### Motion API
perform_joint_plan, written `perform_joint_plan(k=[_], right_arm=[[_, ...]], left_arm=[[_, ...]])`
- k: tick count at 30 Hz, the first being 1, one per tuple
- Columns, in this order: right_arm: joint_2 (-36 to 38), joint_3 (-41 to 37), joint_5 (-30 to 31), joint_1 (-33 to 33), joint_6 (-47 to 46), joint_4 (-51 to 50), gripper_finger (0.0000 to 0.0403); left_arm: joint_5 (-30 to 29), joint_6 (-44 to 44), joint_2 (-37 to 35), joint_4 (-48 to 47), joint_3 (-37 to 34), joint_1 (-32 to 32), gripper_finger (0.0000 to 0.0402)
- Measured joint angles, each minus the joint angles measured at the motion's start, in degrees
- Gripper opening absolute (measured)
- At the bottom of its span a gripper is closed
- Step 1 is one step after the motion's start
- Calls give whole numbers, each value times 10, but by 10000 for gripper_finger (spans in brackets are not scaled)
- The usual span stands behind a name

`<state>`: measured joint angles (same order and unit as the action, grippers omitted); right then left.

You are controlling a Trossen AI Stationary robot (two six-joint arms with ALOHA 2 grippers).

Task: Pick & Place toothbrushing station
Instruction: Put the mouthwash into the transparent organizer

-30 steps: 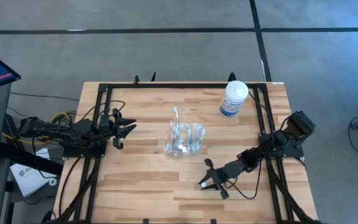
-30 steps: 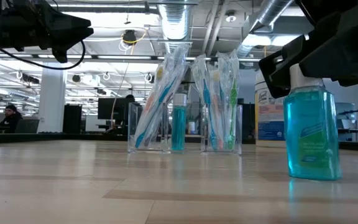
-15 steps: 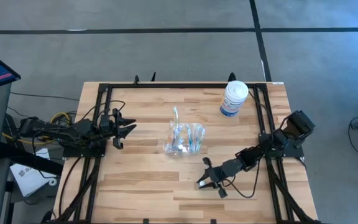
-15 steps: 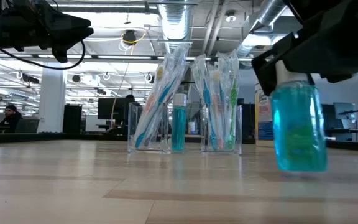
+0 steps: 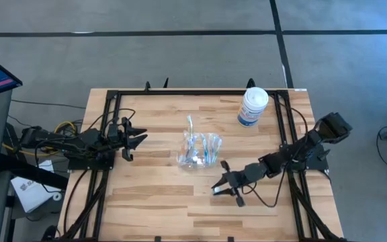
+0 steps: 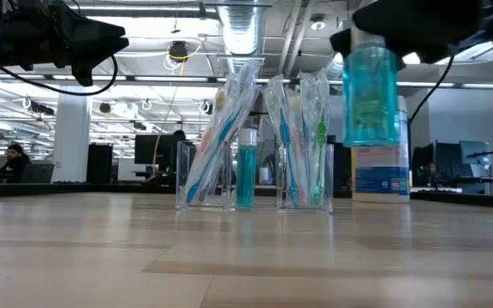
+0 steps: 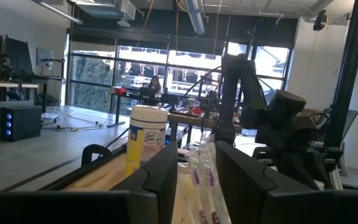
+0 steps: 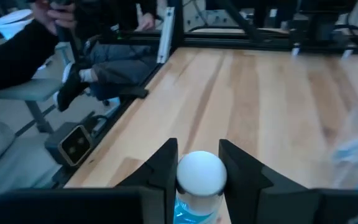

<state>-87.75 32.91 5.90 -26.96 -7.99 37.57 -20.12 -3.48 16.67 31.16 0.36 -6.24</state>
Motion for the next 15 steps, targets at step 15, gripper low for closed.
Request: perform_joint_plan(k=[15], right_arm=[[5, 22, 9, 49, -11, 28, 85]], left_arm=[[0, 0, 0, 2, 0, 0, 104]])
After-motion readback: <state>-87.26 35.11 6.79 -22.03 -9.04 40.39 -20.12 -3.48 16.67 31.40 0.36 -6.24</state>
